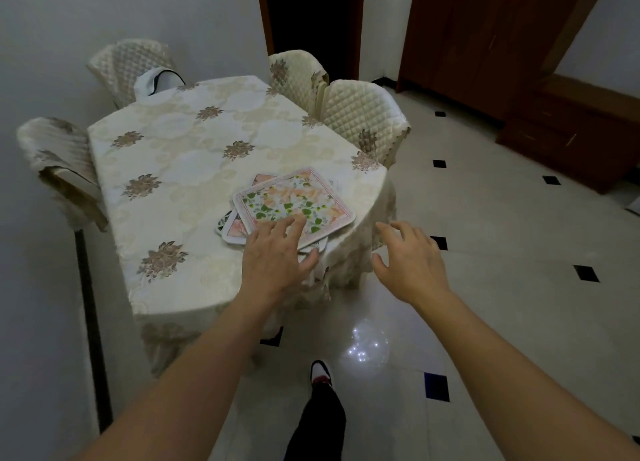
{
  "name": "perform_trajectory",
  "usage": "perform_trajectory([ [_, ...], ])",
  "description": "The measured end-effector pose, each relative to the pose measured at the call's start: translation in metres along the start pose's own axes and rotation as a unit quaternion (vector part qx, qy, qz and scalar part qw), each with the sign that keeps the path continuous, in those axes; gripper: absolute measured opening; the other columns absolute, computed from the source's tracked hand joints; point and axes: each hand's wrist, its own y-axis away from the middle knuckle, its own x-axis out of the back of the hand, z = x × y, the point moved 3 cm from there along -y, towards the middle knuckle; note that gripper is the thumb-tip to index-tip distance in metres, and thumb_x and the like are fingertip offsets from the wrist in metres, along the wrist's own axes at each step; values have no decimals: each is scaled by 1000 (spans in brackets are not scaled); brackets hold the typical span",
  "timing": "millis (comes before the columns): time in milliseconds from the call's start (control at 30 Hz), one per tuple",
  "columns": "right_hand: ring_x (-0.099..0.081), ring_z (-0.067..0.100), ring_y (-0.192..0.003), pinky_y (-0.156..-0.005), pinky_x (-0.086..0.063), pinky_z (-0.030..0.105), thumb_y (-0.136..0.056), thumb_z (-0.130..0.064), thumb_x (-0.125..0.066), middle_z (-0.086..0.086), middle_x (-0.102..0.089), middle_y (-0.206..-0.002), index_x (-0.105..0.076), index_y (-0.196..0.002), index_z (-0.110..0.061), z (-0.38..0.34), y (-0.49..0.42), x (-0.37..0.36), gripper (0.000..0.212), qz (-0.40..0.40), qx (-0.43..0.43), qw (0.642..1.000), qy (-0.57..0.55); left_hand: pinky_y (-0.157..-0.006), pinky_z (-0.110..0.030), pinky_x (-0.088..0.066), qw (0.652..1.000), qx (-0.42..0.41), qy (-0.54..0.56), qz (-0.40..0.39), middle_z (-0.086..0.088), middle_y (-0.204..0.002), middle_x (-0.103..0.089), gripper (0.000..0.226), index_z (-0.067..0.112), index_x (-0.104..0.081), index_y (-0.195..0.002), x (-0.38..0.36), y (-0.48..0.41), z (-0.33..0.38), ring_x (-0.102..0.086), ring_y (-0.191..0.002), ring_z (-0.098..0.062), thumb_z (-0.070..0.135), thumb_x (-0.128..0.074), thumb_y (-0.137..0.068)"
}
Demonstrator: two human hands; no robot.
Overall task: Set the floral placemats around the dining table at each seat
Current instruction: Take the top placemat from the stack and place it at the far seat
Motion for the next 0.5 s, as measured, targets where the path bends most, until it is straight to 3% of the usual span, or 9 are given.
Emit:
perform_trajectory([
  [233,-44,27,-133,-108,-35,46,-93,-43,-51,8,-48,-146,-41,-146,-23,-11,-130,-25,58,-20,5,1000,17,-99,-44,-46,1000,16,21,-10,-1,-135,-60,62,23,-53,-136,-35,-112,-44,-54,-123,-26,59,-44,-87],
  [500,-44,28,-134,-106,-38,46,-93,-42,-52,9,-47,-147,-41,-148,-21,-32,-234,-59,59,-47,25,998,17,-98,-43,-47,997,57,37,-40,-1,-133,-62,66,22,-55,-136,-80,-179,-99,-55,-122,-25,63,-39,-87],
])
